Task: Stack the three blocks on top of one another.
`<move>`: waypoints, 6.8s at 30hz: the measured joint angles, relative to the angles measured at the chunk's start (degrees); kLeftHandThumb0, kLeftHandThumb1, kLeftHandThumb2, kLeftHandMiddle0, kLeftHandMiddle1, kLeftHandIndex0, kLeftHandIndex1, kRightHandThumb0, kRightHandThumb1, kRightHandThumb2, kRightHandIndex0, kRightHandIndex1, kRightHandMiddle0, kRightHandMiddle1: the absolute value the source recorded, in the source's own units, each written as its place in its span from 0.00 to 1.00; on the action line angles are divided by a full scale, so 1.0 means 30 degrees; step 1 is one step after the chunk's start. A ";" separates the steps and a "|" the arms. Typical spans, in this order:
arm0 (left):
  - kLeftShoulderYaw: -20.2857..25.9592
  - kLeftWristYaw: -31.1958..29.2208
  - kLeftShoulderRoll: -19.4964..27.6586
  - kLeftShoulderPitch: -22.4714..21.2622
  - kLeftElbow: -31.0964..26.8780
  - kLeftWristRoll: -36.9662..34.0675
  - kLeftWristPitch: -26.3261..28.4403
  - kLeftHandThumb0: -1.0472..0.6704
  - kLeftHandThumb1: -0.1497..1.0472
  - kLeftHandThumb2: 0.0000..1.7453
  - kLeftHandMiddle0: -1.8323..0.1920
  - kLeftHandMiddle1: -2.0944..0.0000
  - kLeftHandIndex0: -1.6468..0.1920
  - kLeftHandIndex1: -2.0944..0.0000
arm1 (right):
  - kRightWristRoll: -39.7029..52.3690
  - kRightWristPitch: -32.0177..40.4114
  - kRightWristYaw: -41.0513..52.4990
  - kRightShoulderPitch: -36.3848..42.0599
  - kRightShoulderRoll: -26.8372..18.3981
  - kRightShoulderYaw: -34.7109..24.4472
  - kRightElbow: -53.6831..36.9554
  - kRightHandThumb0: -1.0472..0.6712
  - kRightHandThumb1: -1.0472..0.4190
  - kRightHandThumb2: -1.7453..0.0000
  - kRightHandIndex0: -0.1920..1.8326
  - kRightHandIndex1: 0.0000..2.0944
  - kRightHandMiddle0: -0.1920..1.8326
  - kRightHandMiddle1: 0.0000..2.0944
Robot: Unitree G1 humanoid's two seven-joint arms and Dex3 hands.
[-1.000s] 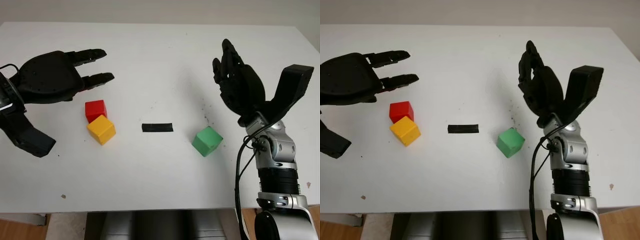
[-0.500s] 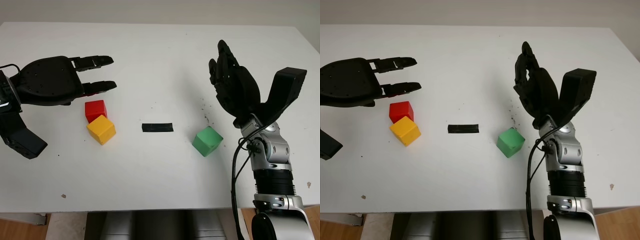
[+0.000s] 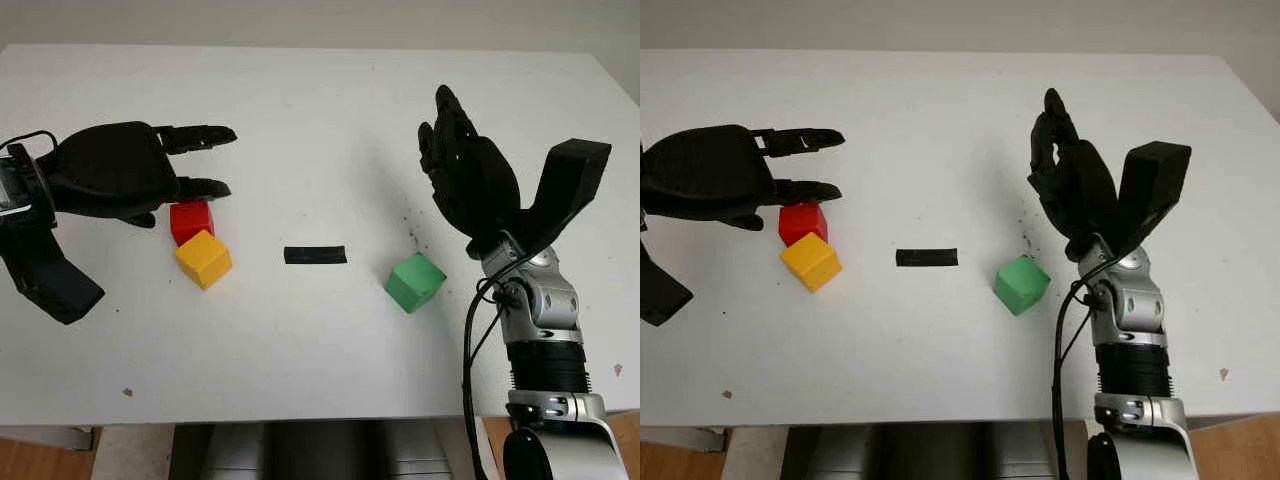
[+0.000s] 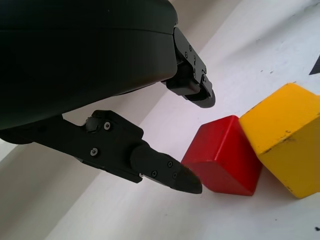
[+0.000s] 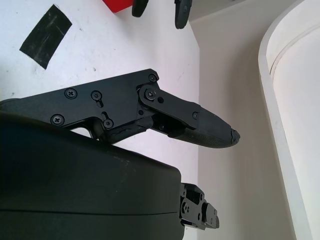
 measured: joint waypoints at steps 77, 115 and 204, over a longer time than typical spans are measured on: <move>0.3112 -1.3659 -0.4251 -0.0664 -0.4634 -0.9494 0.8525 0.41 0.92 0.03 0.85 0.98 0.71 0.32 | 0.0553 0.1169 -0.0014 0.0289 -0.0066 -0.0232 -0.0672 0.23 0.00 0.57 0.00 0.00 0.00 0.00; 0.3886 -1.7399 -0.9253 0.0962 -0.5076 -1.3510 0.9505 0.39 0.91 0.03 0.86 0.98 0.72 0.23 | 0.0574 0.1047 -0.0319 0.0707 0.0030 -0.0021 -0.1447 0.23 0.00 0.57 0.00 0.00 0.00 0.00; -0.2731 -0.5136 -0.8948 -0.2965 0.0389 -0.2450 -0.0041 0.07 0.88 0.03 1.00 1.00 0.99 0.89 | 0.0732 0.2080 -0.1492 0.1917 0.0202 -0.0074 -0.3814 0.24 0.00 0.58 0.00 0.00 0.00 0.00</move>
